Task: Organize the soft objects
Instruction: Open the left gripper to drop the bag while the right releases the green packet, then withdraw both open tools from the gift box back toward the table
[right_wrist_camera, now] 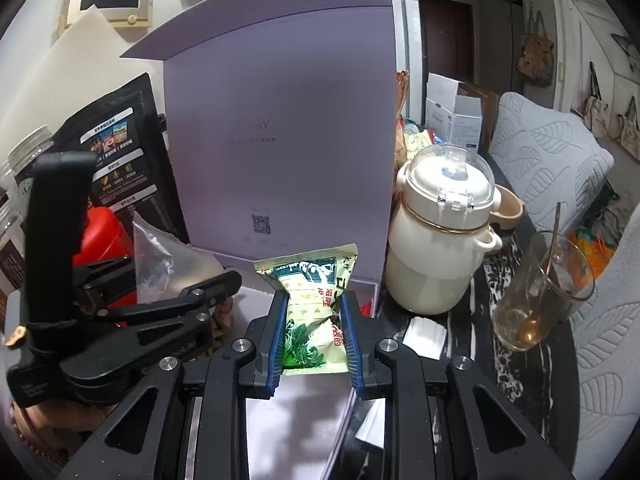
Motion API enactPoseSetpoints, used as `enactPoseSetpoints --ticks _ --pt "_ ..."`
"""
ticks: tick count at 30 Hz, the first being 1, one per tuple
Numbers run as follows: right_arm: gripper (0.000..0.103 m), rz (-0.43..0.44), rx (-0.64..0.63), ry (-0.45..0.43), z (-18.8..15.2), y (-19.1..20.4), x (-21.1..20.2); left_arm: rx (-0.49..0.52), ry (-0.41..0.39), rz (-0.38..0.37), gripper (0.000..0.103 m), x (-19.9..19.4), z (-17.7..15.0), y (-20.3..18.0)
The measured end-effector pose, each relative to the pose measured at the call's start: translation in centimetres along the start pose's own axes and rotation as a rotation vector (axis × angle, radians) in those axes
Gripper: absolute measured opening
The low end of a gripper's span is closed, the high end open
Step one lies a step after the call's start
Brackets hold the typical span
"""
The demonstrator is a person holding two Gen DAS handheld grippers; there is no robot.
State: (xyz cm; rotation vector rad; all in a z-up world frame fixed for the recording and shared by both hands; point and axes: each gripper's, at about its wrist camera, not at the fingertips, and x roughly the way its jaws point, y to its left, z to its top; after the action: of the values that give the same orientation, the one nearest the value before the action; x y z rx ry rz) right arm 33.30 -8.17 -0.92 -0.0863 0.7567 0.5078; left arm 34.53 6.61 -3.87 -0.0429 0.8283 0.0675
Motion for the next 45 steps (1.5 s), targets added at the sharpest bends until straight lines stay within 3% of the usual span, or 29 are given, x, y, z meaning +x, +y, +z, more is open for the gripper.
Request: enactPoseSetpoints --ticks 8,9,11,12,25,27,31,38,45 --pt "0.026 -0.003 -0.014 0.008 0.2 0.1 0.2 -0.048 0.040 -0.047 0.040 1.0 0.4 0.3" --pt "0.026 -0.006 -0.016 0.009 0.2 0.1 0.2 -0.054 0.043 -0.045 0.045 0.9 0.5 0.2" --pt "0.026 -0.009 -0.020 0.007 0.3 0.1 0.2 -0.044 0.025 -0.030 0.074 0.6 0.3 0.0" --pt "0.026 -0.011 -0.021 0.007 0.3 0.1 0.1 -0.037 0.016 -0.022 0.102 0.4 0.4 -0.1" --pt "0.028 -0.027 -0.019 0.006 0.7 -0.5 -0.5 -0.051 -0.046 0.044 0.103 -2.5 0.5 0.7" --pt "0.034 -0.019 -0.022 0.008 0.8 -0.3 -0.5 -0.050 -0.056 0.053 0.103 -3.0 0.6 0.6" --pt "0.037 -0.024 -0.016 0.016 0.9 -0.4 -0.3 -0.044 -0.075 0.072 0.103 -4.0 0.9 0.7" --pt "0.057 -0.024 -0.005 0.012 1.2 -0.4 -0.6 -0.054 -0.086 0.081 0.103 -4.9 1.3 1.1" --pt "0.057 -0.029 -0.002 0.003 1.4 -0.5 -1.4 -0.052 -0.115 0.092 0.103 -5.8 1.5 1.1"
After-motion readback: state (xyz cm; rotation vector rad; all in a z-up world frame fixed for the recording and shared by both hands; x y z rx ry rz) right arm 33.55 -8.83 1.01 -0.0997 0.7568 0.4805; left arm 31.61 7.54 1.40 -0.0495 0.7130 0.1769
